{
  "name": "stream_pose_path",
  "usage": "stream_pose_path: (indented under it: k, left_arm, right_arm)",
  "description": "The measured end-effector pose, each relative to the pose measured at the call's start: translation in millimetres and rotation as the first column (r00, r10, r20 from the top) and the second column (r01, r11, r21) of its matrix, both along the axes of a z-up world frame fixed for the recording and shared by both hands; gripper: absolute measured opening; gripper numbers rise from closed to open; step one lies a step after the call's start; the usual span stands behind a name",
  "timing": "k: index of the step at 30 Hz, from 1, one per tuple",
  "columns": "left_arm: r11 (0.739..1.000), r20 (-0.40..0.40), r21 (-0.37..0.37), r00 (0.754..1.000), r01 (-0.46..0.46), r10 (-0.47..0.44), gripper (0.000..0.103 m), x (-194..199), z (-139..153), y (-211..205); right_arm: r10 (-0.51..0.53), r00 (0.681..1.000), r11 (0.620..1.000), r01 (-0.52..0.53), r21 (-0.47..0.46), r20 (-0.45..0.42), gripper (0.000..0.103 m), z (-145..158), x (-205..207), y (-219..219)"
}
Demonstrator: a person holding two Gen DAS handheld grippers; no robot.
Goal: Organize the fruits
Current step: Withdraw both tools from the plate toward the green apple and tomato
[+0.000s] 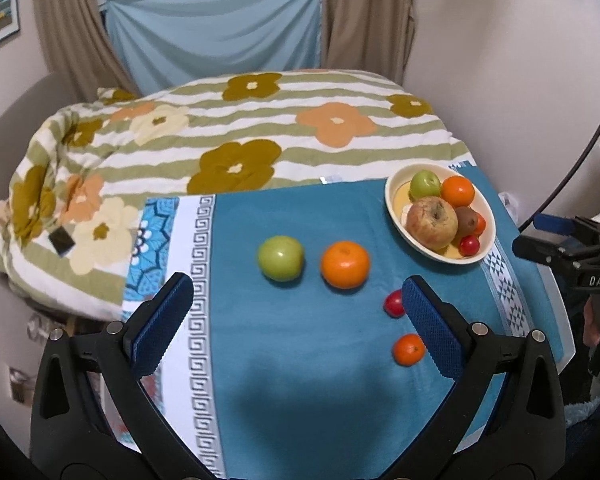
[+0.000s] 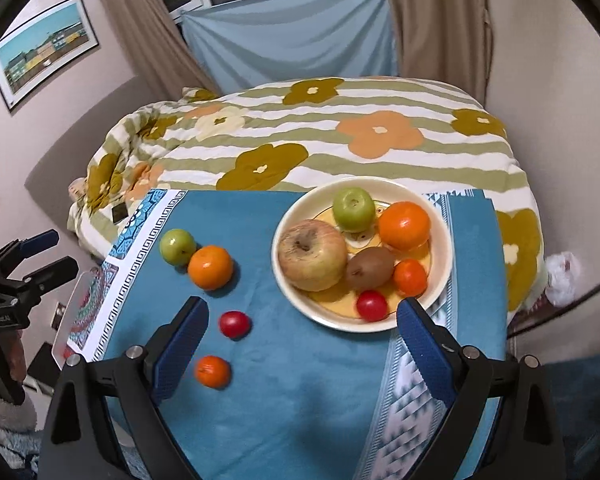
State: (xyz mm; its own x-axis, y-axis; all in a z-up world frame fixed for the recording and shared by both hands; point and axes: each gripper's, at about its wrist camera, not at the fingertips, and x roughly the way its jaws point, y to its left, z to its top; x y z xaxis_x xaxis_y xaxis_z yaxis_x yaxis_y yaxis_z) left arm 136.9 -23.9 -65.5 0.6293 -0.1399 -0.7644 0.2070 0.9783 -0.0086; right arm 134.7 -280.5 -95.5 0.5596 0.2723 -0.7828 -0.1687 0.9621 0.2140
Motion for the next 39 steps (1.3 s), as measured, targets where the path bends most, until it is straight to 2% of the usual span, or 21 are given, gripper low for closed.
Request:
stream_pose_path:
  k: [8, 15, 22, 31, 32, 34, 38, 39]
  left_arm:
    - [0.996, -0.035, 0.002, 0.996, 0.088, -0.088, 0.103, 23, -10, 35]
    - [0.977, -0.073, 0.016, 0.975, 0.213, -0.211, 0.103, 50, -31, 49]
    - [0.942, -0.101, -0.008, 0.937, 0.335, -0.334, 0.103, 84, -61, 52]
    - [0.886, -0.147, 0.001, 0.877, 0.464, -0.458, 0.102, 114, -104, 32]
    - [0.882, -0.153, 0.001, 0.871, 0.472, -0.467, 0.1, 117, -108, 29]
    - [0.871, -0.168, -0.002, 0.858, 0.492, -0.485, 0.089, 123, -119, 22]
    - [0.853, -0.187, -0.01, 0.837, 0.522, -0.514, 0.085, 131, -134, 12]
    - [0.847, -0.191, -0.013, 0.83, 0.531, -0.523, 0.082, 132, -137, 10]
  right_arm:
    - [-0.088, 0.995, 0.996, 0.088, 0.006, -0.047, 0.094, -8, -5, 46]
    - [-0.155, 0.983, 0.988, 0.154, -0.018, -0.096, 0.094, -26, -6, 77]
    - [-0.24, 0.961, 0.971, 0.239, -0.023, -0.138, 0.094, -51, 0, 99]
    - [-0.318, 0.933, 0.948, 0.313, -0.055, -0.169, 0.093, -82, 9, 115]
    - [-0.322, 0.931, 0.947, 0.316, -0.064, -0.171, 0.091, -84, 10, 116]
    - [-0.333, 0.926, 0.943, 0.322, -0.086, -0.177, 0.09, -91, 13, 116]
    - [-0.357, 0.916, 0.934, 0.344, -0.097, -0.182, 0.09, -100, 19, 113]
    - [-0.36, 0.915, 0.933, 0.347, -0.099, -0.183, 0.089, -101, 20, 113]
